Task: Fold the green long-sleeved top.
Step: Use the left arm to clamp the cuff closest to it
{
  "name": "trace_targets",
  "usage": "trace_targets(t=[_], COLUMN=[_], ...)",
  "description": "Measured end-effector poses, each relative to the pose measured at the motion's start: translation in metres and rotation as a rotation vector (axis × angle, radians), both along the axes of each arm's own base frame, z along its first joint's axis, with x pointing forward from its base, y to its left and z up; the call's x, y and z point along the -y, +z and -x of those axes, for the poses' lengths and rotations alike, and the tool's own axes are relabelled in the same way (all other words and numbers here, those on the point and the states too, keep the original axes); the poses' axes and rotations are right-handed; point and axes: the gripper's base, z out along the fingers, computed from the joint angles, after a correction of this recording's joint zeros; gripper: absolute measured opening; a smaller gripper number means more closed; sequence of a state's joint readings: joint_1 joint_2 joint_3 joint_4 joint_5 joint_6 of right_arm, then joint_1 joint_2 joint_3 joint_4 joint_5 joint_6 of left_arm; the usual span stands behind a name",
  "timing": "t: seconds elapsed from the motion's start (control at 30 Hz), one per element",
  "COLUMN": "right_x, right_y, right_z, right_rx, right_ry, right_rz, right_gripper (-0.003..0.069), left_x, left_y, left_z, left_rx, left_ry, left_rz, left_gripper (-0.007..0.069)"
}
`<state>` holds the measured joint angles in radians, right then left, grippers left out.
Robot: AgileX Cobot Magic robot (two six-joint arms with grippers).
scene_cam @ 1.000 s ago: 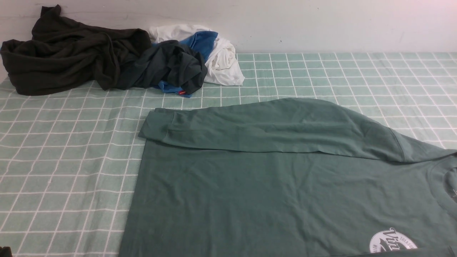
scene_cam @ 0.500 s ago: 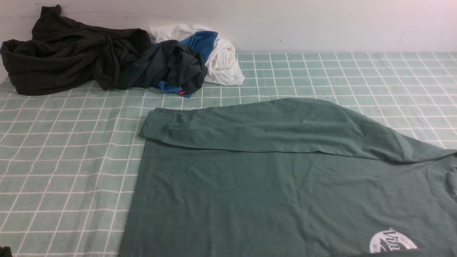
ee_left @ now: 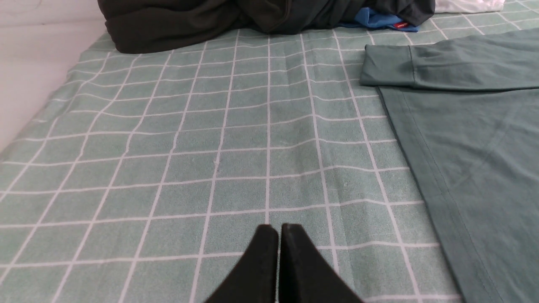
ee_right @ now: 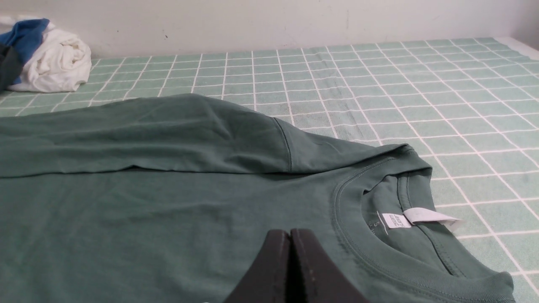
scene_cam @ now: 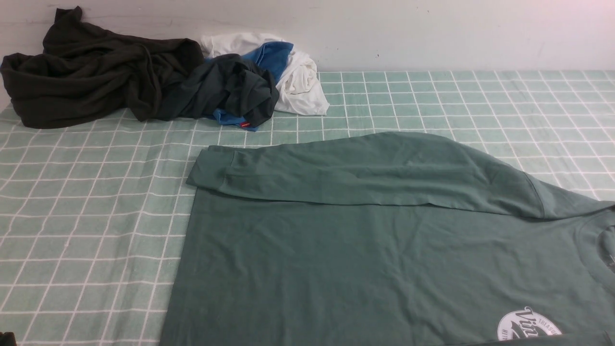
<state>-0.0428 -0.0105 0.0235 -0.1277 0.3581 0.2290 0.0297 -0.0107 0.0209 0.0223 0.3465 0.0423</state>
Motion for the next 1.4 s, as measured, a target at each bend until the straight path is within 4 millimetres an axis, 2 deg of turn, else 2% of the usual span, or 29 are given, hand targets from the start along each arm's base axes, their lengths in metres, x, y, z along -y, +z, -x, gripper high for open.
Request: trace_targets(t=[0.43, 0.8, 1.0, 1.1, 1.2, 1.27, 1.4], right_x=[0.000, 0.000, 0.000, -0.001, -0.001, -0.003, -0.007], right_y=[0.000, 0.000, 0.000, 0.000, 0.000, 0.000, 0.000], right_z=[0.000, 0.000, 0.000, 0.000, 0.000, 0.000, 0.000], right_rx=[0.000, 0.000, 0.000, 0.001, 0.003, 0.008, 0.015], right_ry=[0.000, 0.000, 0.000, 0.001, 0.002, 0.003, 0.004], right_rz=[0.000, 0.001, 0.001, -0.025, -0.067, -0.160, -0.367], right_gripper=[-0.0014, -0.0014, -0.0014, -0.0014, -0.0014, -0.0014, -0.0014], left_x=[0.000, 0.006, 0.012, 0.019, 0.021, 0.022, 0.023], left_y=[0.000, 0.000, 0.000, 0.004, 0.007, 0.011, 0.013], left_z=[0.000, 0.000, -0.001, -0.001, -0.001, -0.001, -0.001], left_rx=[0.002, 0.009, 0.012, 0.020, 0.030, 0.050, 0.063], left_ry=[0.002, -0.011, -0.023, -0.034, -0.040, -0.040, -0.046], left_rz=[0.022, 0.213, 0.416, 0.709, 0.832, 0.953, 0.989], left_gripper=[-0.0003, -0.0003, -0.0003, -0.0003, -0.0003, -0.0003, -0.0003])
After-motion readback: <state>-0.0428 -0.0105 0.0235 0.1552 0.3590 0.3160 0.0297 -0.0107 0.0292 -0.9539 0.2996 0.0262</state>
